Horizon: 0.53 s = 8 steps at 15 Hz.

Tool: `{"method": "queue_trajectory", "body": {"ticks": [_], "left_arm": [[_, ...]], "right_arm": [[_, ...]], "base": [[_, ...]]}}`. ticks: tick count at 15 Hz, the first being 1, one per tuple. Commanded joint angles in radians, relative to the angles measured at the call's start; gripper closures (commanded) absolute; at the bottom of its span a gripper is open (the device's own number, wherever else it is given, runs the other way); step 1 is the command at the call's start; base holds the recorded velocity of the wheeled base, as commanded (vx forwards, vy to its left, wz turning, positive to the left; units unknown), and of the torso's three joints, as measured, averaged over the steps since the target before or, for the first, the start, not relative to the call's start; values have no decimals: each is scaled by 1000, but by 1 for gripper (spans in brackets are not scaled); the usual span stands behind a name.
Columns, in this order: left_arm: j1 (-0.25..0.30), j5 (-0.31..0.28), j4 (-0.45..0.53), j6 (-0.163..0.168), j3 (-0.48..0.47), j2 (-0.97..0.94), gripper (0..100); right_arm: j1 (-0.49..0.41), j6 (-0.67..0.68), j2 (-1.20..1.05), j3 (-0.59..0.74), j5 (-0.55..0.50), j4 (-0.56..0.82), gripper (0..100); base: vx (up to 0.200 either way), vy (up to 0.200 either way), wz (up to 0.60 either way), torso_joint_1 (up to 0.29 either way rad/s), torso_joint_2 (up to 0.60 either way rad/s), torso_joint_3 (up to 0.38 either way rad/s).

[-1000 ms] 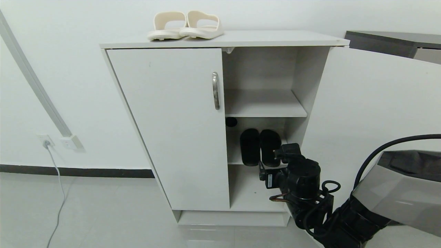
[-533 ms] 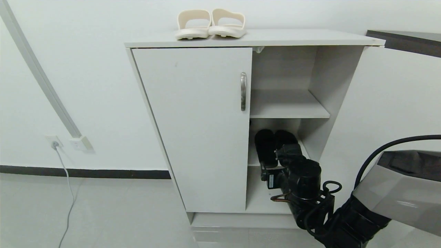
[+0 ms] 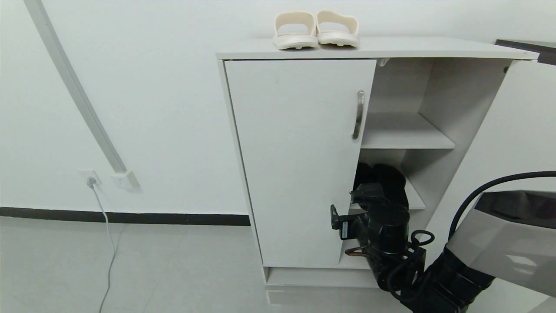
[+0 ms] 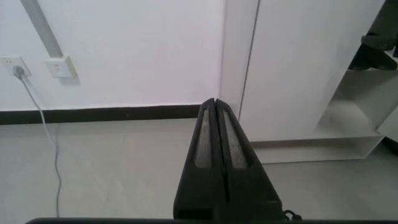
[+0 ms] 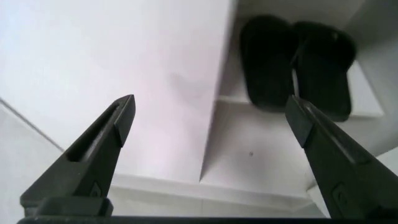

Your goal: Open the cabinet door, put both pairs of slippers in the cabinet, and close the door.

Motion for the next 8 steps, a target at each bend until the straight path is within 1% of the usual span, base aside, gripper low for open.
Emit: {"method": "queue_trajectory", "body": {"ticks": [1, 3, 6, 8], "left_arm": [[0, 0, 0, 0, 0, 1, 100], [0, 0, 0, 0, 0, 1, 100], [2, 0, 0, 0, 0, 1, 100], [0, 0, 0, 0, 0, 1, 100]], "right_arm": [[-1, -12, 2, 14, 12, -26, 0], [-1, -24, 16, 21, 24, -65, 0], [-6, -26, 21, 41, 72, -119, 0], [-7, -27, 22, 46, 75, -125, 0]], "base": [[0, 200, 0, -2, 7, -2], [0, 200, 0, 2, 2, 2], [0, 0, 0, 0, 0, 0], [0, 0, 0, 0, 0, 0]]}}
